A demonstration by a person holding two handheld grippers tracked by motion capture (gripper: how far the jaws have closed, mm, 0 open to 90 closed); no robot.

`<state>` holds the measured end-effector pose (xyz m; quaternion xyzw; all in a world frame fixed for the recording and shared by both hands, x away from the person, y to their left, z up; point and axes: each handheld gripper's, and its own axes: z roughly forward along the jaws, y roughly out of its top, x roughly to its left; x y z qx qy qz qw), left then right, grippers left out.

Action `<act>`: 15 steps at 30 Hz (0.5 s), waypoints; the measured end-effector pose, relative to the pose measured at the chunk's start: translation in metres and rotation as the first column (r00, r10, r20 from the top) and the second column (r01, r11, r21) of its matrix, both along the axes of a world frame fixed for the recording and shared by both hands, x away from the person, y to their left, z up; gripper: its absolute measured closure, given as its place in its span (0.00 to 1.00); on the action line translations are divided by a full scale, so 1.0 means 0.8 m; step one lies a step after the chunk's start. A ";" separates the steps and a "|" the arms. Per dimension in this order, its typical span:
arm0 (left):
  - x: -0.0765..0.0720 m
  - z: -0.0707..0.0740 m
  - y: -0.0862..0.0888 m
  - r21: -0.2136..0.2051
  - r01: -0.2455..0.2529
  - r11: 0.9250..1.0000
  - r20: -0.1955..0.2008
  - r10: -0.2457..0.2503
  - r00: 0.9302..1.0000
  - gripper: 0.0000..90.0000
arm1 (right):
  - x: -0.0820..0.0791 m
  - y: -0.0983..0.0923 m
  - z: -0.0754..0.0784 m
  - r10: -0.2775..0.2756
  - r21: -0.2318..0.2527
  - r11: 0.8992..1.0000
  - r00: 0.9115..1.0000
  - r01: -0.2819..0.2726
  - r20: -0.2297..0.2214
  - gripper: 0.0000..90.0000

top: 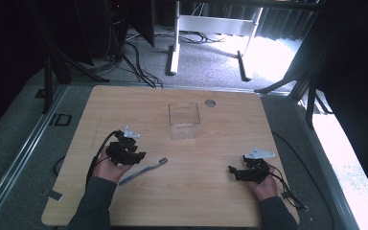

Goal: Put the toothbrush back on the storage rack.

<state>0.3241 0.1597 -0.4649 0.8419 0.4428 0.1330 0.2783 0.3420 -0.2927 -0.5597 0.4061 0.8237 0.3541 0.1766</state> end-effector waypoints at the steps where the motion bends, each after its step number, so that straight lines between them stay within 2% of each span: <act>1: 0.000 0.000 0.000 0.003 0.000 1.000 -0.003 0.000 1.000 0.64 | 0.000 0.000 0.000 0.000 0.000 1.000 1.000 0.000 0.000 0.21; 15: 0.004 -0.005 -0.006 0.040 0.024 0.999 -0.033 -0.023 0.999 0.64 | 0.000 0.000 0.000 0.000 0.000 1.000 1.000 0.000 0.000 0.21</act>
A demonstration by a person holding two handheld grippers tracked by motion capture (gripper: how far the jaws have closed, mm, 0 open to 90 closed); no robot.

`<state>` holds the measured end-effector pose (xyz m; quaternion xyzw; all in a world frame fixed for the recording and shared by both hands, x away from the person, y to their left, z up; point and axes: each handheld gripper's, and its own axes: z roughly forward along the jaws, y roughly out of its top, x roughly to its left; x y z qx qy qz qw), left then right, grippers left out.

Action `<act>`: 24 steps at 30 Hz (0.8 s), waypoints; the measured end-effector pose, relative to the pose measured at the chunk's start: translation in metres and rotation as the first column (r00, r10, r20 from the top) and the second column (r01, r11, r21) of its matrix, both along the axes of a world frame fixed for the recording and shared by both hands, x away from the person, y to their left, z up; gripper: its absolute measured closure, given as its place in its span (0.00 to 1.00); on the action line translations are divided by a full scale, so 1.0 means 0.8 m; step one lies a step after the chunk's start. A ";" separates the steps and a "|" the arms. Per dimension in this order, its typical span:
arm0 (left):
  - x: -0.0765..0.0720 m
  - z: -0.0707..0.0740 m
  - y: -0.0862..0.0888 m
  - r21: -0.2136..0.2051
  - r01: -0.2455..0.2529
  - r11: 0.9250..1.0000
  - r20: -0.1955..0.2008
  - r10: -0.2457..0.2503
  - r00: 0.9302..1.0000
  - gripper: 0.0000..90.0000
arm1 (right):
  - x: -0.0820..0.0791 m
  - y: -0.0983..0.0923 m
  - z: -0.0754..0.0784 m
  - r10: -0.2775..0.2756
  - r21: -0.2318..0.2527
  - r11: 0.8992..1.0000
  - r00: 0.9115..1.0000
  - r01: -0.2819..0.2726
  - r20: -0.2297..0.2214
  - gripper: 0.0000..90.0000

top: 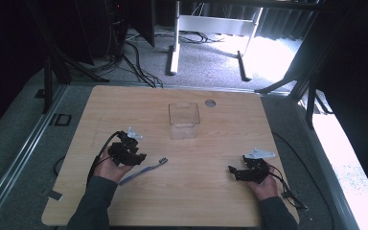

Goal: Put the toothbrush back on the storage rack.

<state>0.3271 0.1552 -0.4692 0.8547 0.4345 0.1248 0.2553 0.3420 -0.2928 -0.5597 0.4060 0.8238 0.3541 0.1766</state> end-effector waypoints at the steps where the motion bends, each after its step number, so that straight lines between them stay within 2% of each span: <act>1: 0.000 0.000 -0.001 0.002 0.001 1.000 -0.003 -0.001 1.000 0.64 | 0.000 0.000 0.000 0.000 0.000 1.000 1.000 0.000 0.000 0.21; 7: 0.000 0.001 -0.003 0.021 0.014 1.000 0.006 -0.014 1.000 0.64 | 0.000 0.000 0.000 -0.001 0.001 1.000 1.000 0.001 -0.002 0.21; 24: 0.004 -0.003 -0.013 0.072 0.066 0.995 -0.049 -0.063 0.997 0.64 | 0.000 0.000 0.000 -0.001 0.000 1.000 1.000 0.001 -0.001 0.21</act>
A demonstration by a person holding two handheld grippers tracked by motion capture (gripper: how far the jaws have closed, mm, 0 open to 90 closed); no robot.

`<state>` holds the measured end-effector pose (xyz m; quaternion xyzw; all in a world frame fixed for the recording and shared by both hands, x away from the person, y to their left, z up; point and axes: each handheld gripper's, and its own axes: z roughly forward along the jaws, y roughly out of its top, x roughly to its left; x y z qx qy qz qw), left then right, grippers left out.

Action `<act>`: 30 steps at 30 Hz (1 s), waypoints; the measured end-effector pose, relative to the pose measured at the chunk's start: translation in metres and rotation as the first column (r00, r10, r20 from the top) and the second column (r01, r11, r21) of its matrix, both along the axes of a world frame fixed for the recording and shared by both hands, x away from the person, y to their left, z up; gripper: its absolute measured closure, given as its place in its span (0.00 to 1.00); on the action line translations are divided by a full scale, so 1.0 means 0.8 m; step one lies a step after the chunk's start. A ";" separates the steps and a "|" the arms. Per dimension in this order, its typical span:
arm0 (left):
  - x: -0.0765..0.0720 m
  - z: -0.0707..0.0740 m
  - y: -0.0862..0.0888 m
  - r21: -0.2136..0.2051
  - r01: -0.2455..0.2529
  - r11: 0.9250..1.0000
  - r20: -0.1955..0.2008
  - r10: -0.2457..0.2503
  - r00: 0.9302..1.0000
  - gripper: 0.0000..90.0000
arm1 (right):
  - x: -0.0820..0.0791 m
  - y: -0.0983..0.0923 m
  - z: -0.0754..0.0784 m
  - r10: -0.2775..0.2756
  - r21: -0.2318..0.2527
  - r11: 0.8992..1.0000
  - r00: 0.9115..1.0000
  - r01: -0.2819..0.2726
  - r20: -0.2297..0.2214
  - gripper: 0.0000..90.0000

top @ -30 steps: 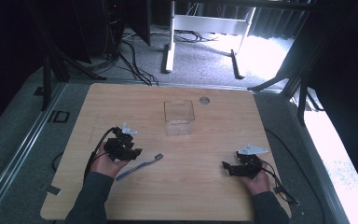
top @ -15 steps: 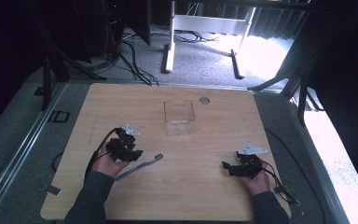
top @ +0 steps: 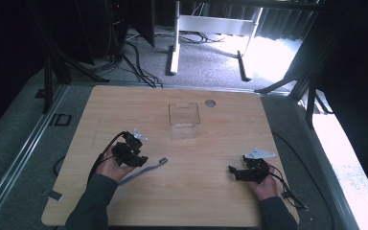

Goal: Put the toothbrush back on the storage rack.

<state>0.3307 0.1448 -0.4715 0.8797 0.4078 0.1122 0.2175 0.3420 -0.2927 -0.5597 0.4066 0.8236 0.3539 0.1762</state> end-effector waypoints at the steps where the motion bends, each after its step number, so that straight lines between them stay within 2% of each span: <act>1: 0.000 -0.001 -0.001 0.005 0.002 1.000 -0.004 -0.002 1.000 0.64 | 0.000 0.000 0.000 0.000 0.000 1.000 1.000 0.000 0.000 0.21; 10: 0.001 -0.005 -0.006 0.034 0.023 0.999 -0.027 -0.022 0.999 0.65 | 0.000 0.000 0.000 0.000 0.000 1.000 1.000 0.000 0.000 0.21; 16: 0.000 -0.008 -0.011 0.050 0.043 0.998 -0.046 -0.040 0.998 0.70 | 0.000 0.000 0.000 0.000 0.000 1.000 1.000 0.000 0.001 0.21; 30: 0.002 -0.012 -0.021 0.083 0.065 0.994 -0.070 -0.059 0.996 0.71 | 0.000 0.000 0.000 0.002 -0.001 1.000 1.000 -0.002 0.001 0.21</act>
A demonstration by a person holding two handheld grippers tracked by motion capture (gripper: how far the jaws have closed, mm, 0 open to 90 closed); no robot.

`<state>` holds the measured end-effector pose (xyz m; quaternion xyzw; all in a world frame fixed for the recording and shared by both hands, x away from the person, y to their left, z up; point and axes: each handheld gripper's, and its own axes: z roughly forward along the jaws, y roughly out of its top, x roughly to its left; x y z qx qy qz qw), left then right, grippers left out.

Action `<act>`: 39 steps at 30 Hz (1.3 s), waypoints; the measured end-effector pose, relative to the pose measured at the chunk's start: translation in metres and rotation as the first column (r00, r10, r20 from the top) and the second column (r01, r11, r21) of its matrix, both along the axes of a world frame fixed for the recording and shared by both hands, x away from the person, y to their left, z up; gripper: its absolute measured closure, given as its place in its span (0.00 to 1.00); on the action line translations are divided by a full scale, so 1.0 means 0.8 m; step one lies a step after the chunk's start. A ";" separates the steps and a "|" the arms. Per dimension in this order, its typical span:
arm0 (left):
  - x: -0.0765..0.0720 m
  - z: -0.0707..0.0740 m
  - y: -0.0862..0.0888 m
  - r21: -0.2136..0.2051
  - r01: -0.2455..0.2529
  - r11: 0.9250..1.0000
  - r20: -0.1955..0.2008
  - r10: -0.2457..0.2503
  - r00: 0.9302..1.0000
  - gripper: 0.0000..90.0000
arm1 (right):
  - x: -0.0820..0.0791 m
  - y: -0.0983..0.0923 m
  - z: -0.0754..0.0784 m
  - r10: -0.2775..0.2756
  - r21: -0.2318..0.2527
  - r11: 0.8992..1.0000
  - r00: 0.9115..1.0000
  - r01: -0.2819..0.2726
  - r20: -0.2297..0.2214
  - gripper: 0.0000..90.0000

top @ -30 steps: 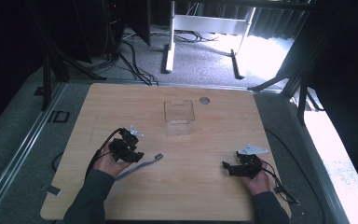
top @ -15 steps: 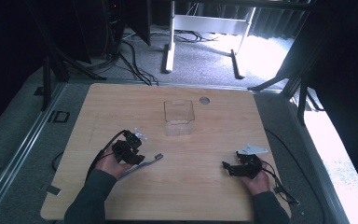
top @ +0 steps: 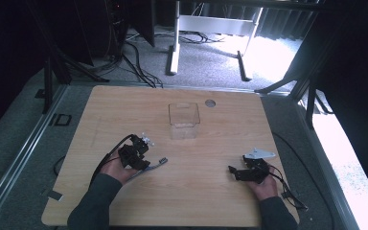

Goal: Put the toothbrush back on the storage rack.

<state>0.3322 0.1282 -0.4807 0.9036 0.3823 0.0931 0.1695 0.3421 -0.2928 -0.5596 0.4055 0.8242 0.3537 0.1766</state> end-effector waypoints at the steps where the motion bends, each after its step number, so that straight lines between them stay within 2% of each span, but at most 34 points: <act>1: 0.000 -0.001 -0.001 0.001 0.000 1.000 -0.004 0.000 1.000 0.71 | 0.000 0.000 0.000 0.000 0.000 1.000 1.000 0.000 0.000 0.21; 7: 0.000 -0.002 -0.004 0.021 0.024 0.999 -0.020 -0.024 1.000 0.74 | 0.000 0.000 0.000 0.000 0.001 1.000 1.000 0.000 0.000 0.21; 14: 0.002 -0.003 -0.008 0.033 0.030 0.999 -0.030 -0.029 0.999 0.75 | 0.000 0.000 0.000 0.000 0.000 1.000 1.000 0.000 0.000 0.21; 26: 0.004 -0.009 -0.016 0.069 0.049 0.996 -0.075 -0.043 0.996 0.77 | 0.000 0.000 0.000 0.000 0.000 1.000 1.000 0.000 0.000 0.21; 39: 0.014 -0.017 -0.020 0.114 0.104 0.988 -0.155 -0.086 0.984 0.79 | 0.000 0.000 0.000 0.000 0.000 1.000 1.000 0.000 0.000 0.21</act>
